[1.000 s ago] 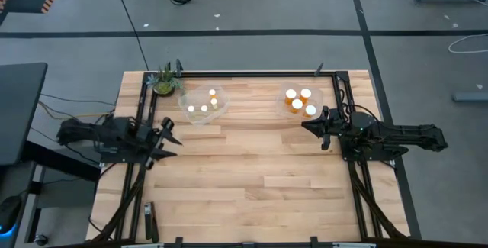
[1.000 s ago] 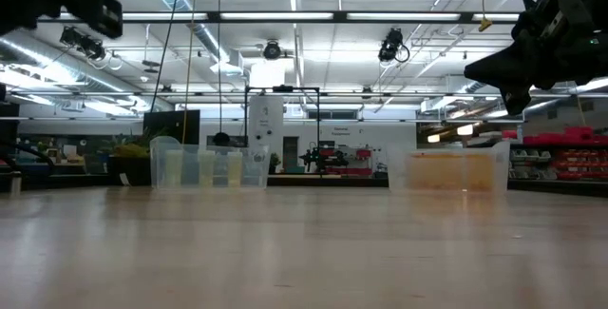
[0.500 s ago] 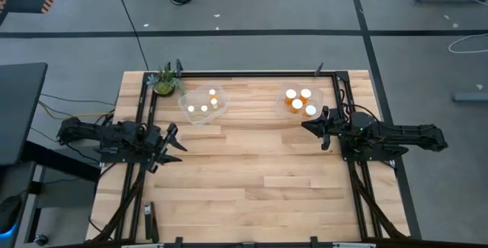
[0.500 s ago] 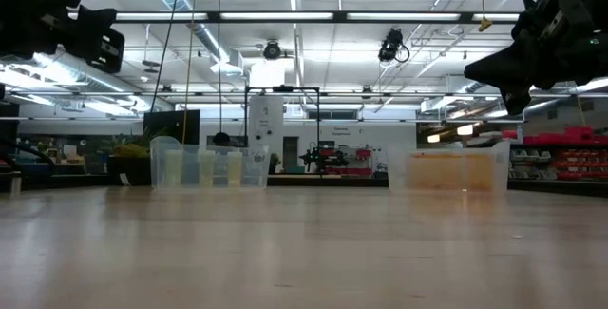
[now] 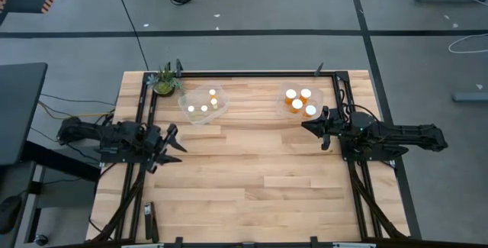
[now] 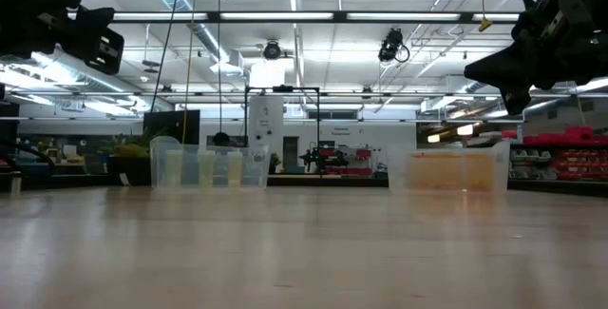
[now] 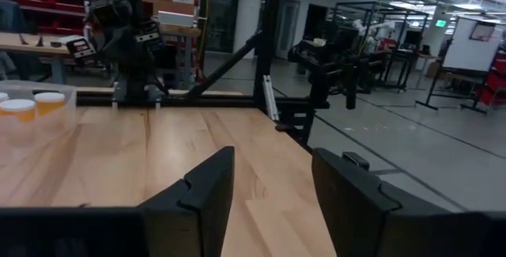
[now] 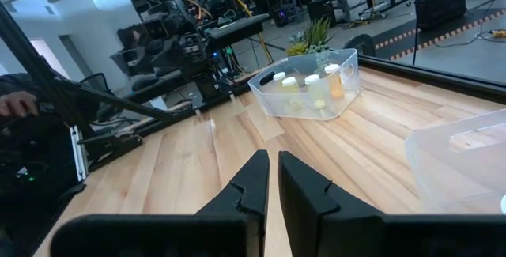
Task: Pick and place medicine bottles into bin by pill shape (circle, oval)
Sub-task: Return to Home Position
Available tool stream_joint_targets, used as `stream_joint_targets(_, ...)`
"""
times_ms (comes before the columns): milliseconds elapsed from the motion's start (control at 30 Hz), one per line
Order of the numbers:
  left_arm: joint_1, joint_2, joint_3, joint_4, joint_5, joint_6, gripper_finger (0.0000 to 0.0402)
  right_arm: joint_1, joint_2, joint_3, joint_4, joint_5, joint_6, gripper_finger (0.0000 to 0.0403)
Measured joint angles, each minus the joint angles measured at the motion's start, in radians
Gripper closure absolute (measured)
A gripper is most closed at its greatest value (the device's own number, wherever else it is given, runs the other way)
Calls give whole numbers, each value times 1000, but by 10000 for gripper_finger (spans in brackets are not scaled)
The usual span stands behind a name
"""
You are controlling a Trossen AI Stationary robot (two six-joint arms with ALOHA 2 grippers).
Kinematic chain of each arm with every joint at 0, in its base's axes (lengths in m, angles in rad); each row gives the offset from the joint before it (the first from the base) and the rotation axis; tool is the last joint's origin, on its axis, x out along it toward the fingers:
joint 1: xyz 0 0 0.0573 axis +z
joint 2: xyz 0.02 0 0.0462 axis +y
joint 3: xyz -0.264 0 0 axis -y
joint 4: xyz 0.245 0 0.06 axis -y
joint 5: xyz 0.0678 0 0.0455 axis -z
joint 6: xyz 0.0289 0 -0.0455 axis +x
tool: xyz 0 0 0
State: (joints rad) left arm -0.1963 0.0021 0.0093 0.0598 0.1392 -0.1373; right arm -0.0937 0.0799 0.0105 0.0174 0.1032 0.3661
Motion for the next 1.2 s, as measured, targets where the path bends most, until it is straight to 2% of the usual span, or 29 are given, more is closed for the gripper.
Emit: stream_joint_targets(1200,-16,3,0,4,1,1,220,0,0,0,0,0,0,366)
